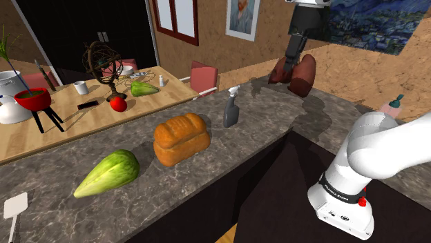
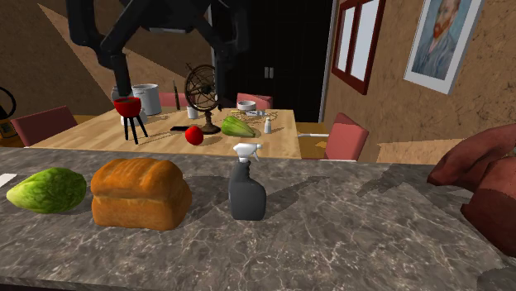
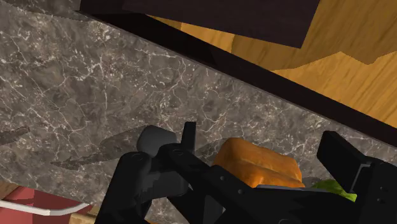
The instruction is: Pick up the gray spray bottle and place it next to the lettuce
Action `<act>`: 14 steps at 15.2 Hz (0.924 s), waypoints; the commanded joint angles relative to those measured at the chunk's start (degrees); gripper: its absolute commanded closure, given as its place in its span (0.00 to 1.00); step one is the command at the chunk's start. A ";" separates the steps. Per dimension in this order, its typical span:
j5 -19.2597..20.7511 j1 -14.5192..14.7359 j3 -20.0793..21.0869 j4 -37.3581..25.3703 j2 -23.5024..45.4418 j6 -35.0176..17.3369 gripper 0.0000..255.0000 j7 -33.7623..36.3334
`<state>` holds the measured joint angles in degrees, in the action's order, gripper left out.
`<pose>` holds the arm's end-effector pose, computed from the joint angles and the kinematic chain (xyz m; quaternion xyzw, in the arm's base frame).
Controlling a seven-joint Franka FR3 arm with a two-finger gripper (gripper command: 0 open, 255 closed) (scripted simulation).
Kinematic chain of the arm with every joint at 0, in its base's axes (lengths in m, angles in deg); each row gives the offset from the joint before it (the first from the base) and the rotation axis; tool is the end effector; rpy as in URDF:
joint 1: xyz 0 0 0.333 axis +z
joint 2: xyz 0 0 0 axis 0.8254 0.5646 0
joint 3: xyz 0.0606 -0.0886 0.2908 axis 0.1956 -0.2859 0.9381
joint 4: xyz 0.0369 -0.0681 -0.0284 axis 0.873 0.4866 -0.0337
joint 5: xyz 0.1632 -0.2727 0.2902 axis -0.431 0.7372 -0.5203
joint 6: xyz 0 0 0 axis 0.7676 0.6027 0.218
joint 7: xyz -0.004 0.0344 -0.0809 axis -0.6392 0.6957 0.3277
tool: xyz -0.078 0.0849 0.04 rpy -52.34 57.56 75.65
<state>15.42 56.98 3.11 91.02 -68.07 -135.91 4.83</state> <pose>0.3248 -0.0073 0.6269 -0.9966 -0.0732 -0.0231 0.0285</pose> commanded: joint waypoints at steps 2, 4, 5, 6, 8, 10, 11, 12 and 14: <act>0.56 0.41 -1.66 1.81 -0.56 -1.83 0.00 -2.89; 1.70 1.28 -5.10 5.05 -1.20 -5.54 0.00 -8.64; 2.24 1.70 -6.86 6.46 -1.28 -7.41 0.00 -11.53; 2.75 2.15 -8.67 7.74 -1.18 -9.29 0.00 -14.43; 3.67 3.14 -12.38 9.88 -0.47 -13.08 0.00 -20.27; 4.36 4.32 -16.21 11.44 0.93 -16.88 0.00 -26.20; 4.59 5.00 -18.18 12.00 1.89 -18.78 0.00 -29.22; 4.74 5.80 -20.19 12.41 3.00 -20.65 0.00 -32.26; 4.69 7.68 -24.32 12.78 5.69 -24.33 0.00 -38.47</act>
<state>20.12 63.67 -19.06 102.96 -63.78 -157.56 -30.12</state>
